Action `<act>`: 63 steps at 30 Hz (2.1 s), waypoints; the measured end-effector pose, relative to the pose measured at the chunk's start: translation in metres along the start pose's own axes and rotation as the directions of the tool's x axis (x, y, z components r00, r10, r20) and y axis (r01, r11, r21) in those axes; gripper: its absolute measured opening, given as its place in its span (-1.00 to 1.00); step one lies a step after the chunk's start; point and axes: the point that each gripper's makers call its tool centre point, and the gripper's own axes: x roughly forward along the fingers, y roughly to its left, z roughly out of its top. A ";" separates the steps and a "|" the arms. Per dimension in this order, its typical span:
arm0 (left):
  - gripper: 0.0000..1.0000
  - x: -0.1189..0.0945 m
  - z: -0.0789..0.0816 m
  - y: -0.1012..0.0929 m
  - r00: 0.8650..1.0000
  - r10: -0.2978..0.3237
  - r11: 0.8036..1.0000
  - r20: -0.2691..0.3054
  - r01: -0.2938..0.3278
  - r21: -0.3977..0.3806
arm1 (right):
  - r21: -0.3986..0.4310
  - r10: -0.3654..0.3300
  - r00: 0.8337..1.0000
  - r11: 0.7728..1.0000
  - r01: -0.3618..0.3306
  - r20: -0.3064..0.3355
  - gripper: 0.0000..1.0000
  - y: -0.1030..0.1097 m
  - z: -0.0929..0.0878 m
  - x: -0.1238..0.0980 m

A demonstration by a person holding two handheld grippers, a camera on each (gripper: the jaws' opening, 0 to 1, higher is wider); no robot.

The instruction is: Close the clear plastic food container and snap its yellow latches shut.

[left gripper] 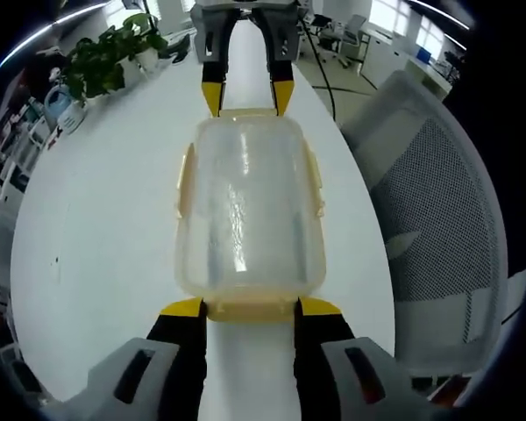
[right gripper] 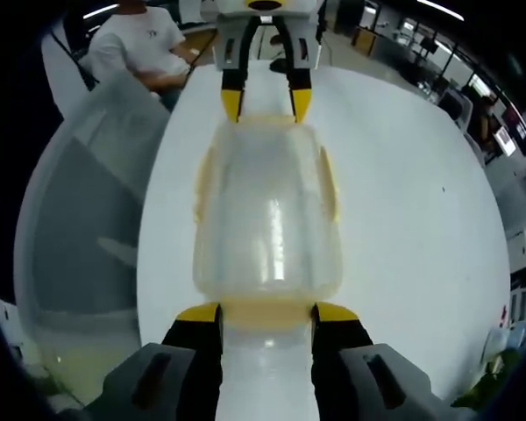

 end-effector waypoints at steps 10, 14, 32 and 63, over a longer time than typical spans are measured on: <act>-0.25 0.006 0.011 0.002 1.000 -0.002 1.000 0.003 0.002 0.000 | 0.003 -0.001 1.000 1.000 0.001 -0.006 -0.24 -0.002 -0.013 -0.004; -0.25 0.009 0.017 0.003 1.000 -0.004 1.000 0.004 0.004 0.001 | 0.006 0.000 1.000 1.000 0.000 -0.010 -0.24 -0.002 -0.019 -0.005; -0.25 0.020 0.035 0.003 1.000 -0.015 1.000 0.010 0.015 0.002 | 0.012 0.004 1.000 1.000 -0.004 -0.024 -0.24 -0.001 -0.040 -0.010; -0.24 0.036 0.053 0.001 1.000 -0.026 1.000 0.015 0.026 -0.010 | 0.015 0.019 0.998 1.000 -0.018 -0.052 -0.24 0.000 -0.065 -0.009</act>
